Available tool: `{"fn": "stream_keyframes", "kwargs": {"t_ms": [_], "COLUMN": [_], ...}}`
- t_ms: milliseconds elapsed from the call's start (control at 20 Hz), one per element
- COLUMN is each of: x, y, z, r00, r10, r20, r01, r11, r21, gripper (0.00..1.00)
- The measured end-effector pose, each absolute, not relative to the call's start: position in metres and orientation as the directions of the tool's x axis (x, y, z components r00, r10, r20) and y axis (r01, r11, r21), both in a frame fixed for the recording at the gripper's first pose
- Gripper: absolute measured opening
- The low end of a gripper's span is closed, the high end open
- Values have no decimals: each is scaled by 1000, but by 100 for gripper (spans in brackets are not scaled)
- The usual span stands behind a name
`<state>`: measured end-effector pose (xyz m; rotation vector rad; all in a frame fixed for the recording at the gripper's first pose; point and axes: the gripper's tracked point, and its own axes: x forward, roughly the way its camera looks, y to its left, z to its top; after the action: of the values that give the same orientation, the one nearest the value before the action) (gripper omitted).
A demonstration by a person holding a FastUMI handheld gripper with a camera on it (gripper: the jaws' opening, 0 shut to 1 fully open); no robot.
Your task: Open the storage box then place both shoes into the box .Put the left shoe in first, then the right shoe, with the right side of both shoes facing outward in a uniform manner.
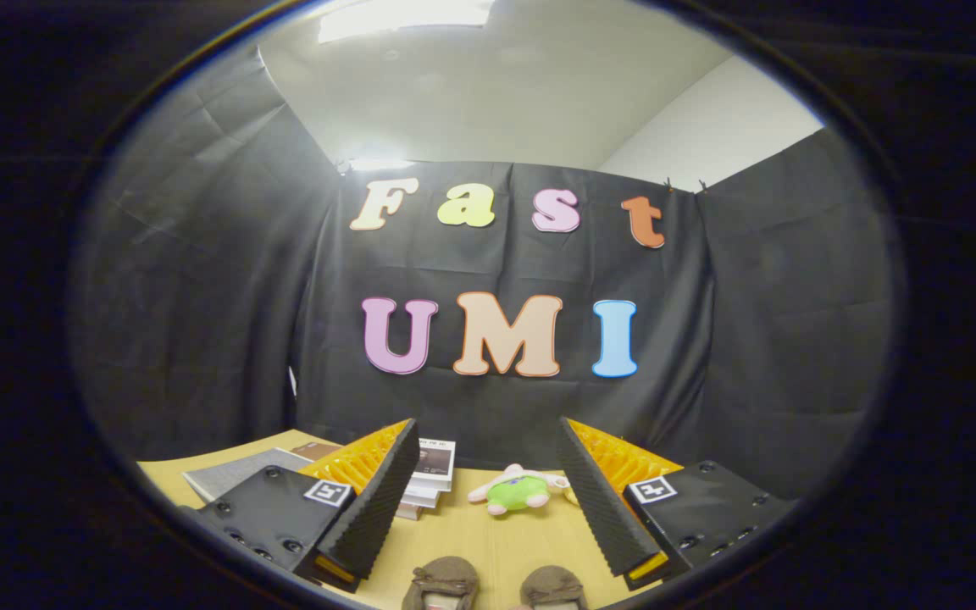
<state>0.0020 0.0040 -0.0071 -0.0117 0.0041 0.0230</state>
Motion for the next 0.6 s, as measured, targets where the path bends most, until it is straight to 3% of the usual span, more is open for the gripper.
{"fn": "stream_keyframes", "kwargs": {"t_ms": [400,600], "x": [-1,-13], "y": [31,59], "z": [-13,-38], "r00": [995,983], "r10": [93,160], "r20": [-23,-90], "r01": [-91,-144], "r11": [993,976], "r21": [69,163], "gripper": [100,100]}}
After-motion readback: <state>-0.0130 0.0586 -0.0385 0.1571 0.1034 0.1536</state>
